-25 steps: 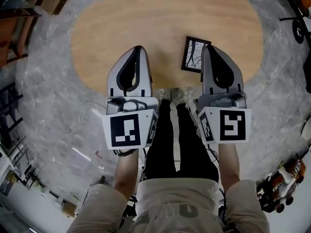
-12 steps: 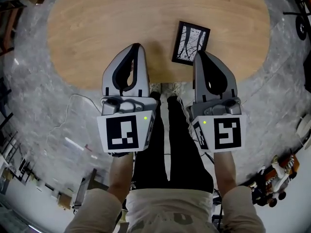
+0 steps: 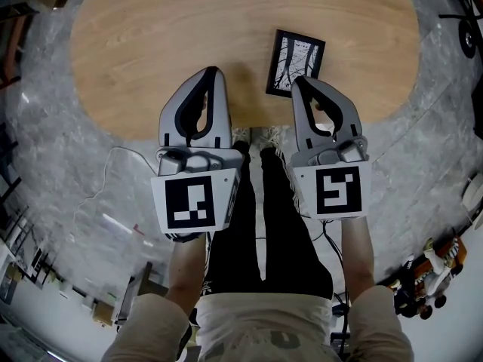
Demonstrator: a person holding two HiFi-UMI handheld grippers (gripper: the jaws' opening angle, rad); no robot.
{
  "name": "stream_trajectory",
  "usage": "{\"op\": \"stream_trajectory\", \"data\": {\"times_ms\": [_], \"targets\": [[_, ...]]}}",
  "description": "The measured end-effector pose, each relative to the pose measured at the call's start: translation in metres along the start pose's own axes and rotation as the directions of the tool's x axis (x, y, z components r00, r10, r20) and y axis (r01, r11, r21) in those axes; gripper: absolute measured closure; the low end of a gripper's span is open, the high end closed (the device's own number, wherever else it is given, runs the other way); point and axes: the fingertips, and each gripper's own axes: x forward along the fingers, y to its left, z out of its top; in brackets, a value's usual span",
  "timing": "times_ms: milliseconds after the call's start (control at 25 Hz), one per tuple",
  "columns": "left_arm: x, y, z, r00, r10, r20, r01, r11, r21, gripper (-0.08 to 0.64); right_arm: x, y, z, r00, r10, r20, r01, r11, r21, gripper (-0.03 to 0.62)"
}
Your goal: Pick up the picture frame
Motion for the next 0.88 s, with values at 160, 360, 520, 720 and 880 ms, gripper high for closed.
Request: {"op": "stream_trajectory", "data": {"times_ms": [160,360,520,720,880], "targets": [[-0.003,0.005,-0.011,1.000,0.005,-0.028,-0.005,1.000,0.012,0.551,0.009,0.020,-0.031,0.987,0.098,-0.124,-0.108,0.991,-0.077,0.383],[-0.004,0.007,-0.025,0.999,0.001,-0.053,-0.001,1.000,0.009,0.551,0.019,0.045,-0.089,0.920,0.205,-0.335,-0.298,0.920,-0.254,0.287],[-0.003,0.005,-0.031,0.998,-0.009,-0.058,0.008,1.000,-0.002,0.551,0.024,0.055,-0.142,0.827,0.216,-0.520,-0.444,0.818,-0.367,0.238],[-0.001,0.001,-0.040,0.997,-0.020,-0.076,0.019,1.000,-0.006,0.551,0.030,0.061,-0.183,0.732,0.206,-0.650,-0.538,0.760,-0.365,0.215],[-0.001,0.000,-0.045,0.996,-0.030,-0.084,0.030,1.000,-0.006,0.551,0.035,0.065,-0.198,0.708,0.188,-0.681,-0.554,0.746,-0.370,0.195]]}}
